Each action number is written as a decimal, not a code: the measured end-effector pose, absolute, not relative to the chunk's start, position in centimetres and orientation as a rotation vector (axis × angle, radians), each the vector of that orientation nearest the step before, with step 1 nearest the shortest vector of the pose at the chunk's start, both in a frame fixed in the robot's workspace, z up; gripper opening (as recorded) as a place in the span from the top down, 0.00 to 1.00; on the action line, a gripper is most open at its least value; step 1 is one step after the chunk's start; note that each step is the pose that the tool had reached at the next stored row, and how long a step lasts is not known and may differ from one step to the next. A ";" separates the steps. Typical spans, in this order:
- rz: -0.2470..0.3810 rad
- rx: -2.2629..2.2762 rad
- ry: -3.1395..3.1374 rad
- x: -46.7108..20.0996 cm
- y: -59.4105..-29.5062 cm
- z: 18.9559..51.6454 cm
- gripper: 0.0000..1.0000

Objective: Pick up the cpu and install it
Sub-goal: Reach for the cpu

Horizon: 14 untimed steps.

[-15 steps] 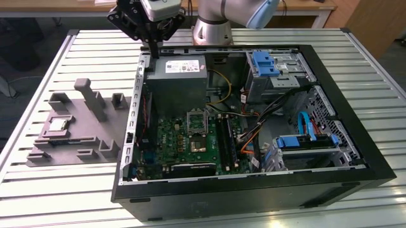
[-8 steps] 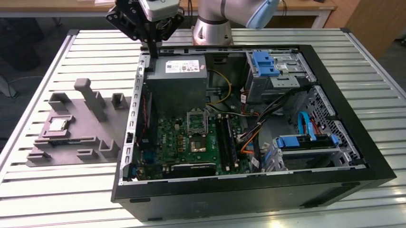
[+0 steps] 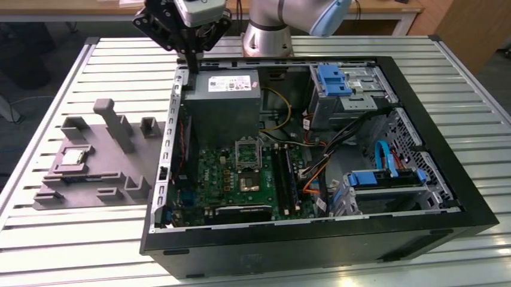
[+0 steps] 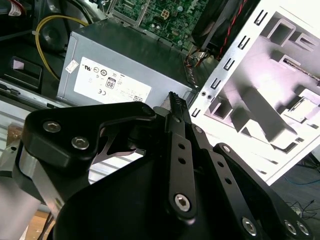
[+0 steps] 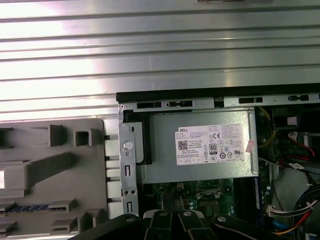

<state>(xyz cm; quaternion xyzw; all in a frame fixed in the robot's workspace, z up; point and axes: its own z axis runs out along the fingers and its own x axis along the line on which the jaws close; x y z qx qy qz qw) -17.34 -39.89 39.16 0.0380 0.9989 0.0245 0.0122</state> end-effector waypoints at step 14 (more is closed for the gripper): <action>0.076 0.118 3.114 -17.9 -39.9 39.1 0.89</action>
